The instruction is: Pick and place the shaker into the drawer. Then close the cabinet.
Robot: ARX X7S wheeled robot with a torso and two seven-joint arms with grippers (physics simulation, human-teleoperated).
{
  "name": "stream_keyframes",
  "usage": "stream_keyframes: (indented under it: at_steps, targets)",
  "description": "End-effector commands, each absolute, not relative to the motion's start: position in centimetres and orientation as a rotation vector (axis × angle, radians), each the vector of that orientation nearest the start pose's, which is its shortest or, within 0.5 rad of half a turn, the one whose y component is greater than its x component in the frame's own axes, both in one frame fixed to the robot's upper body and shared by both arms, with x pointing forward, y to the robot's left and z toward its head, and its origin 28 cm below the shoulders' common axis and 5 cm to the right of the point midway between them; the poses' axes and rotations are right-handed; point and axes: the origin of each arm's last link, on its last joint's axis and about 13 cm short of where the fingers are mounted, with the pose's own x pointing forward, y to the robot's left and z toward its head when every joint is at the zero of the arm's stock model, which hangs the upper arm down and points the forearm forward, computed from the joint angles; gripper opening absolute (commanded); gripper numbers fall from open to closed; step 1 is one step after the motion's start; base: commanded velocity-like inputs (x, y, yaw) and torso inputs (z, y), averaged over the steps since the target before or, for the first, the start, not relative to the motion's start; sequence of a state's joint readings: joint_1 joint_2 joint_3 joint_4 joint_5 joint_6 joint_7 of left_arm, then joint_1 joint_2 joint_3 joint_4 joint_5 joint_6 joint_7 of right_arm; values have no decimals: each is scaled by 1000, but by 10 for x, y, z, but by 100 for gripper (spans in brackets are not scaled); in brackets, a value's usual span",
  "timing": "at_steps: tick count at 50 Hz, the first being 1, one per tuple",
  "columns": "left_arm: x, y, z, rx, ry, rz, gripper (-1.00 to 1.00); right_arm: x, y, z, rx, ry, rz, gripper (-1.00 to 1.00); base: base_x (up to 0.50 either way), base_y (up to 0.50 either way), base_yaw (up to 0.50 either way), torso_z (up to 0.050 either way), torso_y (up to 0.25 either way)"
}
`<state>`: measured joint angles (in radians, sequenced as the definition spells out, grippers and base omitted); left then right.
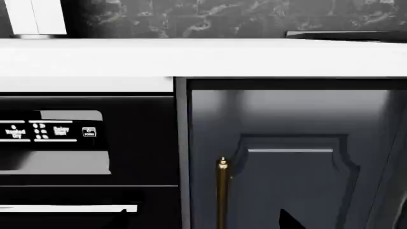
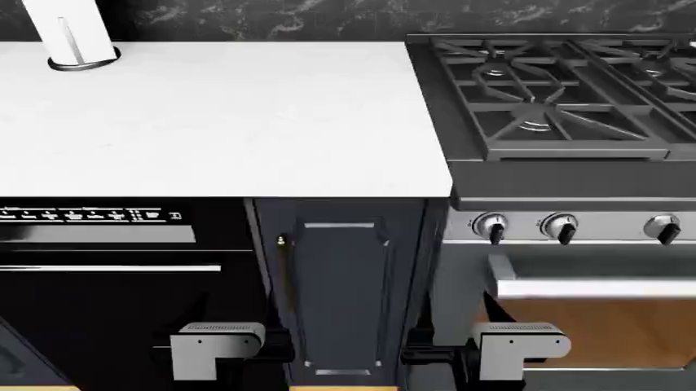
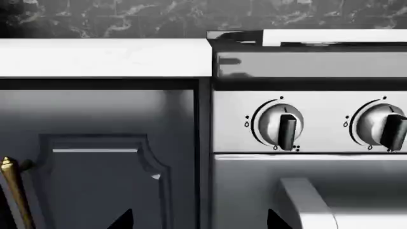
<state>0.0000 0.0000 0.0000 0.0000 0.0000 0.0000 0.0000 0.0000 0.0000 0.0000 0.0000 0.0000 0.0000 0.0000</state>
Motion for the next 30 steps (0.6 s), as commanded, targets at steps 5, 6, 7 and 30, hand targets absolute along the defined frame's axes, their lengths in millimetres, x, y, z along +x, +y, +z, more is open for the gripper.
stream_keyframes:
  at_steps: [5, 6, 7, 30]
  targets:
    - [214, 205, 10, 16, 48, -8, 100, 209, -96, 14, -11, -12, 5, 100, 0, 0, 0, 0, 0]
    - [213, 206, 10, 11, 49, -6, 100, 210, -95, 13, -26, -8, 7, 100, 0, 0, 0, 0, 0]
    - [212, 206, 10, 6, 50, -6, 100, 209, -93, 13, -41, -11, 14, 100, 0, 0, 0, 0, 0]
    - [208, 208, 11, 7, 36, -18, 100, 210, -90, 13, -80, -26, 18, 100, 0, 413, 0, 0, 0]
